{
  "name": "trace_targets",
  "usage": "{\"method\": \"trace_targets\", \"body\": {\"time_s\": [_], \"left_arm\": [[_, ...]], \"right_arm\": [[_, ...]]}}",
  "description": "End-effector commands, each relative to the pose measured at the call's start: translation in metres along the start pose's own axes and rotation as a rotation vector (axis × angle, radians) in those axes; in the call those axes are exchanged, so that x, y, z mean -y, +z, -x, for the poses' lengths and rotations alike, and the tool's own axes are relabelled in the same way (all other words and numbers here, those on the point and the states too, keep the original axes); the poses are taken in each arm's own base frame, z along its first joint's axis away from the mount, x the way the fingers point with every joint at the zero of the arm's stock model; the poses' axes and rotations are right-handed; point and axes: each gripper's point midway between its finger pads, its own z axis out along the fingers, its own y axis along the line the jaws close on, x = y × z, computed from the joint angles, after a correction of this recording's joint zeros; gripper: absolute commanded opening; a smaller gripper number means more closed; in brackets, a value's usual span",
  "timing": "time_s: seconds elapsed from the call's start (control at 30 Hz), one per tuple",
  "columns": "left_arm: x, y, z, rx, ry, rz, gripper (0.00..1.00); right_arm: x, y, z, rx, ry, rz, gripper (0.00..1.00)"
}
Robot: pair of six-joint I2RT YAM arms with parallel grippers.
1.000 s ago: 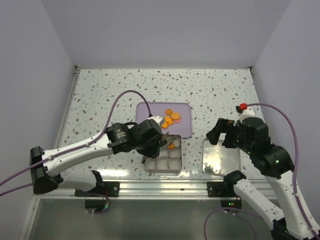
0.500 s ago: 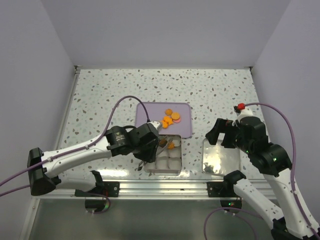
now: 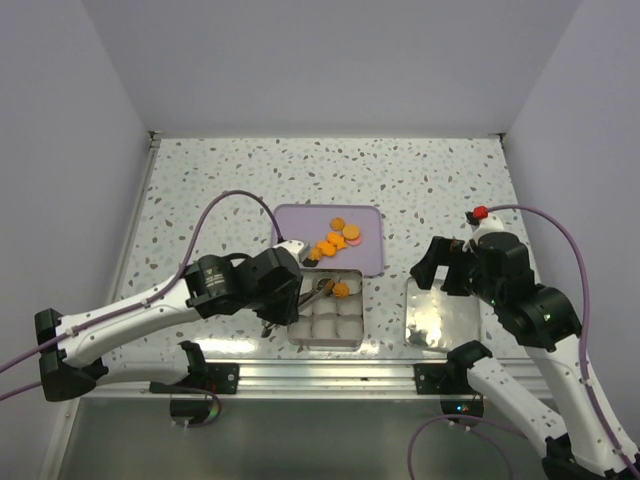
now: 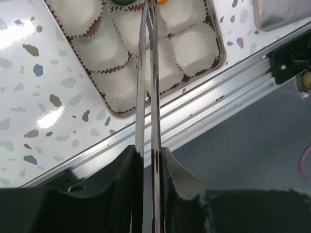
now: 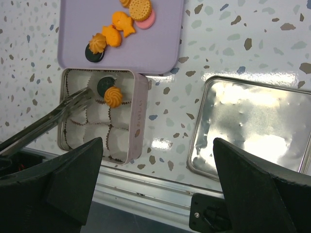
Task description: Pack the cookies
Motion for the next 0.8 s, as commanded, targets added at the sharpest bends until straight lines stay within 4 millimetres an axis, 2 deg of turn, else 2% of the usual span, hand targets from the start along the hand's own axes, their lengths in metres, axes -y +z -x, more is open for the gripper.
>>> {"method": "trace_targets", "body": {"time_s": [0.0,0.13,0.23,0.43,0.6,0.63,0.67,0.77], "left_arm": [[-0.004,-0.001,-0.014,-0.039,-0.003,-0.011,0.22],[-0.006,0.003,-0.023,-0.069,0.012,-0.014,0.14],[-0.004,0.008,-0.027,-0.09,0.021,-0.023,0.13],[0.006,0.02,-0.02,-0.092,0.04,-0.038,0.13],[0.022,0.028,0.006,-0.04,0.06,-0.036,0.14],[0.022,0.035,0.009,-0.047,0.062,-0.008,0.14],[0.027,0.031,0.02,-0.028,0.063,0.0,0.14],[0.03,0.037,0.041,0.004,0.069,0.063,0.14]], "right_arm": [[-0.002,0.004,0.005,0.02,-0.011,0.004,0.99],[-0.001,0.005,0.005,0.02,-0.012,0.0,0.99],[0.0,0.005,0.005,0.02,-0.012,-0.003,0.99],[0.001,0.007,0.004,0.015,-0.014,-0.008,0.99],[0.001,0.007,0.004,0.017,-0.013,-0.007,0.99],[0.0,0.008,0.004,0.017,-0.013,-0.007,0.99],[0.0,0.008,0.004,0.017,-0.013,-0.007,0.99],[0.001,0.007,0.005,0.017,-0.014,-0.008,0.99]]}}
